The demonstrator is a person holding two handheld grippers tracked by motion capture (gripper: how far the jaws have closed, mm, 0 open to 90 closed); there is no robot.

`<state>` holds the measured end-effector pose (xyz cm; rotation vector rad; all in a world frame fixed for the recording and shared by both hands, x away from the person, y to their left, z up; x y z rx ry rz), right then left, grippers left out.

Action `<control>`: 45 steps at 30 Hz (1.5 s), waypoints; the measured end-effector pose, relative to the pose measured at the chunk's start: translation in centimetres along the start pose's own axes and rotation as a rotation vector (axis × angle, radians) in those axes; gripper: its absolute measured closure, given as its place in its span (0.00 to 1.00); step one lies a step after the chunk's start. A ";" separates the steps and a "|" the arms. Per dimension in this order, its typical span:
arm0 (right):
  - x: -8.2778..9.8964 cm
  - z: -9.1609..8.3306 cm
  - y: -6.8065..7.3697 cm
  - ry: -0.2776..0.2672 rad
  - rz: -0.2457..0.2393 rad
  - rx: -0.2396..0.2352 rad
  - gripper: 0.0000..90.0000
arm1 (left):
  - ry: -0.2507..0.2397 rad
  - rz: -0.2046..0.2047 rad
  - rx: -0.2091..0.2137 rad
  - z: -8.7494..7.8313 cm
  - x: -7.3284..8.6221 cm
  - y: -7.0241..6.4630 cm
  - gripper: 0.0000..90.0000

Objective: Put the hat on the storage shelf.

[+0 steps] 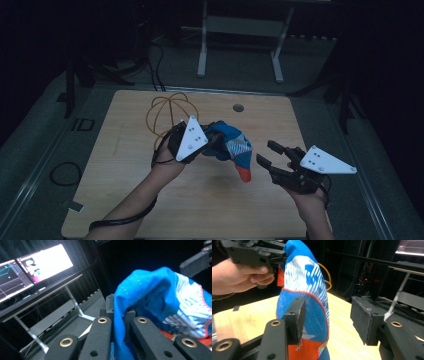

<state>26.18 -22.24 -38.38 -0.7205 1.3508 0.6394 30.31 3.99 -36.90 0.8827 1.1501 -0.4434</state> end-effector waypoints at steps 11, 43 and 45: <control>0.3 0.5 1.6 0.038 0.031 -0.145 0.54 | -0.198 -0.070 0.217 -1.9 1.2 1.3 0.99; 1.5 3.8 6.4 0.056 0.025 -0.226 0.99 | -0.357 -0.179 0.417 -3.6 1.3 0.4 0.99; 1.4 3.6 6.1 0.050 0.028 -0.202 1.00 | -0.337 -0.174 0.417 -3.7 1.5 0.5 0.99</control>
Point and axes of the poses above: each handheld gripper's, and its own axes: z roughly forward along the jaws, x roughly out of its underside, y roughly to its left, the point moved 3 cm from there along z, roughly forward along the jaws, and after that the axes turned 15 degrees about -y, right-handed, at the moved point
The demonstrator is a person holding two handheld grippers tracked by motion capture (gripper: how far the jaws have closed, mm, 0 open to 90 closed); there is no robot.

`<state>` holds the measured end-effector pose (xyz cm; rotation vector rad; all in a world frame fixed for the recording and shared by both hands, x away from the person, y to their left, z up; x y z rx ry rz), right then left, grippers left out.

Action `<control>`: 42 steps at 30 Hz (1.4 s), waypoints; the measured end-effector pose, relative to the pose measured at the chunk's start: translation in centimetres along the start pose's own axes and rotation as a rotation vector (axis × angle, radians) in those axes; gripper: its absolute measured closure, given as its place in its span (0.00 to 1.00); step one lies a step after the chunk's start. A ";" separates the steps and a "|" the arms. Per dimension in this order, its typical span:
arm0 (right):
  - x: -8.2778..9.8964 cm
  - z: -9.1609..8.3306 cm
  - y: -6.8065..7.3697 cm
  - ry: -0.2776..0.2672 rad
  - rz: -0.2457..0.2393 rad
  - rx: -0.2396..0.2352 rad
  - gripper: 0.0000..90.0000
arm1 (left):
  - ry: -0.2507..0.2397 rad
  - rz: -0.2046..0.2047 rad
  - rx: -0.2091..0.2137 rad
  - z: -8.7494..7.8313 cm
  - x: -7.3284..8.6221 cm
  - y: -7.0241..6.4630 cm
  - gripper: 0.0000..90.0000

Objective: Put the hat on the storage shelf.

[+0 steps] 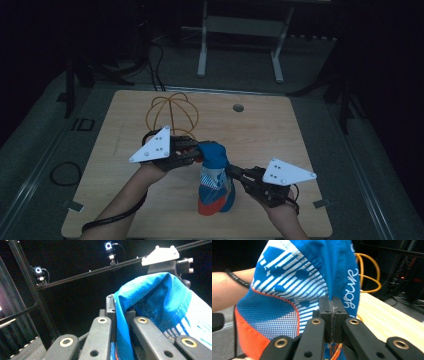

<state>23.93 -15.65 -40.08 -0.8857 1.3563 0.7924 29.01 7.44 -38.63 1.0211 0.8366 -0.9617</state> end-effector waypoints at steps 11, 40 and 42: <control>-1.5 -2.1 -2.2 -0.033 -0.005 0.073 1.00 | 0.166 -0.010 0.022 -0.3 0.6 -0.4 0.98; -4.1 -2.7 -5.4 -0.051 -0.048 0.185 1.00 | 0.364 -0.039 -0.266 -3.2 1.0 -0.8 0.16; -4.4 -2.5 -5.6 -0.053 -0.048 0.190 1.00 | 0.370 -0.047 -0.296 -3.9 1.4 -0.8 0.11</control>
Point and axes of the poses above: each handheld gripper's, and its own axes: z roughly forward along the jaws, x roughly out of its underside, y roughly to its left, the point moved 3 cm from there along z, roughly forward along the jaws, and after that the axes turned 15 degrees about -y, right-handed, at the moved point
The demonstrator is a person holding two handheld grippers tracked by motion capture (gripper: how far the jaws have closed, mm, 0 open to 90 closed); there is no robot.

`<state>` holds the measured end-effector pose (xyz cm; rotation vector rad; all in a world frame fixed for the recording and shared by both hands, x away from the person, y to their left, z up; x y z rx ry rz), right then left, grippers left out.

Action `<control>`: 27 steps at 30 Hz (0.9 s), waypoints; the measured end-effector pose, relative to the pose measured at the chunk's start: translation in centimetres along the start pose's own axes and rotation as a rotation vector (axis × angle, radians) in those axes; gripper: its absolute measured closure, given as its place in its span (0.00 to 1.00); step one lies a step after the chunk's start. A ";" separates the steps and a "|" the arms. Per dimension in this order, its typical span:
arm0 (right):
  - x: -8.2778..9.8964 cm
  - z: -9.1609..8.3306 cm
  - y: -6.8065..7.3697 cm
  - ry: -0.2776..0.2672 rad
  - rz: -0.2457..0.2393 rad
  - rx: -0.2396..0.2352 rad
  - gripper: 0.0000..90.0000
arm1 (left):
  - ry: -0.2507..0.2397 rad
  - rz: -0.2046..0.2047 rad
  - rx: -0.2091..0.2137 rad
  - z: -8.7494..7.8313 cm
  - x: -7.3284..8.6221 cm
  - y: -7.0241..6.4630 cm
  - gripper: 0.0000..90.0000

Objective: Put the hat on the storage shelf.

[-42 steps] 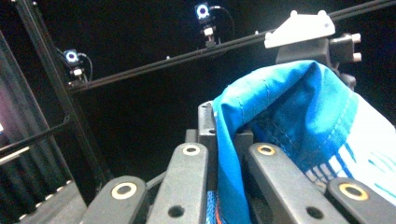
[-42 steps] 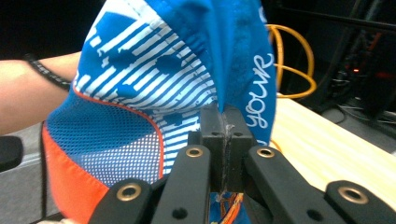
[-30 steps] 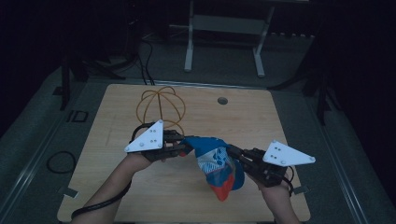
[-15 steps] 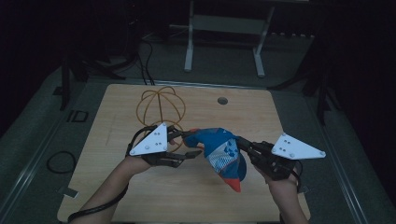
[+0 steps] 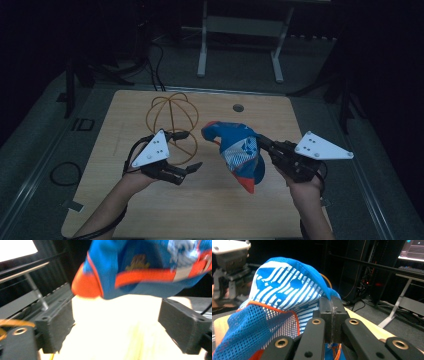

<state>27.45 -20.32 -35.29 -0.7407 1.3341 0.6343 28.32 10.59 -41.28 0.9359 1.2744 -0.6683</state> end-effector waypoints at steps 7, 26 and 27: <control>-1.2 1.4 -0.7 -0.020 -0.009 0.014 1.00 | 0.016 -0.037 -0.061 -1.7 1.9 0.2 0.05; -5.9 6.8 -1.3 -0.068 -0.037 0.007 1.00 | 0.057 -0.071 -0.205 -6.4 7.7 -0.4 0.06; -6.1 7.2 -1.3 -0.067 -0.037 0.005 1.00 | 0.063 -0.072 -0.214 -6.7 8.1 -0.4 0.06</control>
Point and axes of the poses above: each handheld gripper's, and its own axes: z roughly forward along the jaws, x roughly out of its underside, y roughly to its left, the point moved 3 cm from there along z, roughly forward along the jaws, and after that the axes turned 15 degrees about -y, right-handed, at the moved point
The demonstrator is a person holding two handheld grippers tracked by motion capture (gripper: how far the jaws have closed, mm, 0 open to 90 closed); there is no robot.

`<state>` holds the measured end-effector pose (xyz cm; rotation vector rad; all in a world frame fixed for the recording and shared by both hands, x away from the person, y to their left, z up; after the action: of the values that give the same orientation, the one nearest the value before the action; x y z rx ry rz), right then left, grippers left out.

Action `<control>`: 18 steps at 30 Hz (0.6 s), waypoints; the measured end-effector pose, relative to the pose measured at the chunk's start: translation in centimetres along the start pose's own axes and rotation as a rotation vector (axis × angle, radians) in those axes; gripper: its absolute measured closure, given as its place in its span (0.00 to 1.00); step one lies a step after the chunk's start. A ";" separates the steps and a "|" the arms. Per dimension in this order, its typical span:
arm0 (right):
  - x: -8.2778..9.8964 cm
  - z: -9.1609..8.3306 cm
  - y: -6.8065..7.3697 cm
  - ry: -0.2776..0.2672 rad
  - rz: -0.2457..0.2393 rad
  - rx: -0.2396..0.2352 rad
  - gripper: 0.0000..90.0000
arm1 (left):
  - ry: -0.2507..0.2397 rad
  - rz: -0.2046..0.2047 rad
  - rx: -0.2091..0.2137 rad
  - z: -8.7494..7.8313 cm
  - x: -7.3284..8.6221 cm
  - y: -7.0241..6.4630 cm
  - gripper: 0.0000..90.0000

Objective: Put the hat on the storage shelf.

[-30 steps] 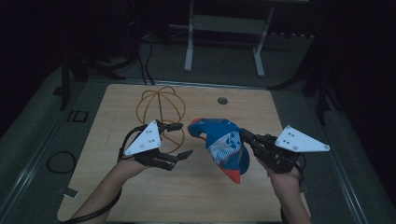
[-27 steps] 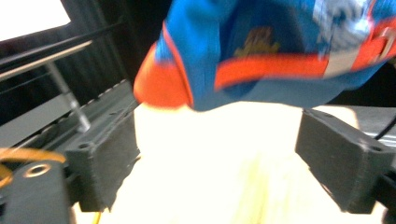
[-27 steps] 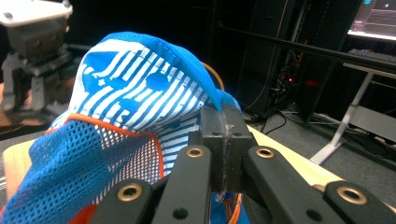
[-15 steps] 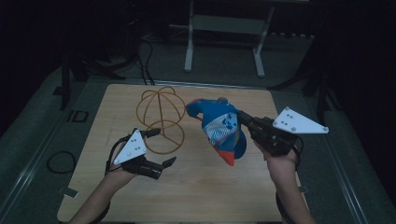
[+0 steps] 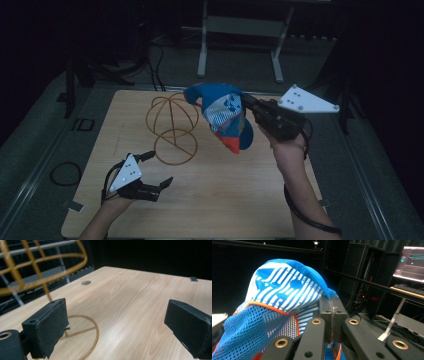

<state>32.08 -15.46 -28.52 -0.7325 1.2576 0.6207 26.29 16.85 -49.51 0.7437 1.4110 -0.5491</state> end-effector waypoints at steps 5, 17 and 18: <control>-0.6 2.5 -0.4 0.009 -0.001 0.003 1.00 | 0.021 -0.033 -0.041 -1.4 2.0 0.2 0.06; -0.9 7.8 0.1 0.028 0.029 -0.025 1.00 | 0.065 -0.093 -0.128 -3.7 6.0 0.3 0.06; -0.8 8.3 0.3 0.031 0.040 -0.034 1.00 | 0.066 -0.095 -0.134 -3.9 6.1 0.3 0.06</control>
<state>36.77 -8.82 -26.54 -0.7496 1.2951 0.6671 24.51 20.43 -55.56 0.5946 1.5351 -0.5021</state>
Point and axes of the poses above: each handheld gripper's, and its own axes: z roughly forward along the jaws, x roughly out of its underside, y roughly to its left, the point moved 3 cm from there along z, roughly forward along the jaws, and after that the axes turned 15 degrees about -y, right-handed, at the moved point
